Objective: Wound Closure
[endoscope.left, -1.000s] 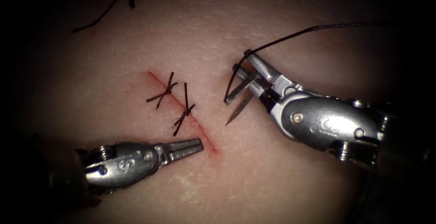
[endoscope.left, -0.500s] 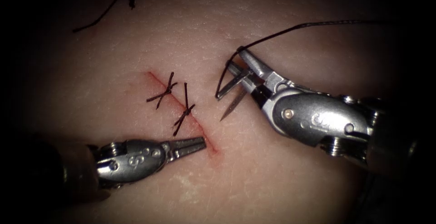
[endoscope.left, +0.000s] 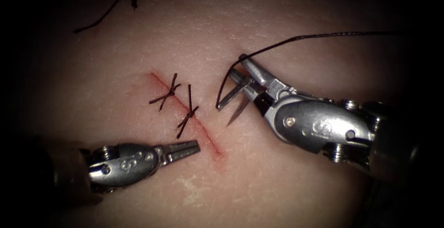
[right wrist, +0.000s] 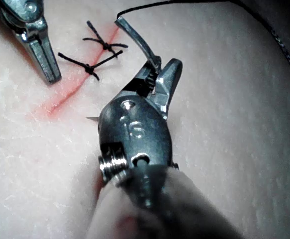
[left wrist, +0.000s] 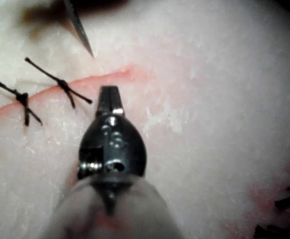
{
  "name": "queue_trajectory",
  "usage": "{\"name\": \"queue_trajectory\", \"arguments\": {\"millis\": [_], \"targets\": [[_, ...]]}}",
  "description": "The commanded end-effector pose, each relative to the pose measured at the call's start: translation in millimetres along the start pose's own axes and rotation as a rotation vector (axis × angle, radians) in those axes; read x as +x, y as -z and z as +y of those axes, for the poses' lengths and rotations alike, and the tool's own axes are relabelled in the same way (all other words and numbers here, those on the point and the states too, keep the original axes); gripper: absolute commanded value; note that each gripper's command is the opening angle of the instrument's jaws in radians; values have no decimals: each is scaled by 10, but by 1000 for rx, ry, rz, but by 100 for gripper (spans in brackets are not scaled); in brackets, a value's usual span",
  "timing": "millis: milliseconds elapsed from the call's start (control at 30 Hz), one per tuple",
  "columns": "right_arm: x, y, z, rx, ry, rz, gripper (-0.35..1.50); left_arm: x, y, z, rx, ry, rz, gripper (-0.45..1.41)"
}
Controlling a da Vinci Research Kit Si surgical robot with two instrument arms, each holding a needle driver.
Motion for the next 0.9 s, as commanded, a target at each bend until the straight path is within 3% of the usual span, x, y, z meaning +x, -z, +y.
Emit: {"name": "queue_trajectory", "arguments": {"millis": [33, 400, 900], "targets": [[-1, -9, -7, -2, 3, 3, -35, -7, -6, 7, -2, 2, -1, -33], [-1, -13, -12, -22, 23, 9, -35, -7, -5, 8, 0, 10, -2, -25], [-12, -7, -67, -40, 123, 30, -35, -5, 13, 9, -18, 21, 0, -23]]}}
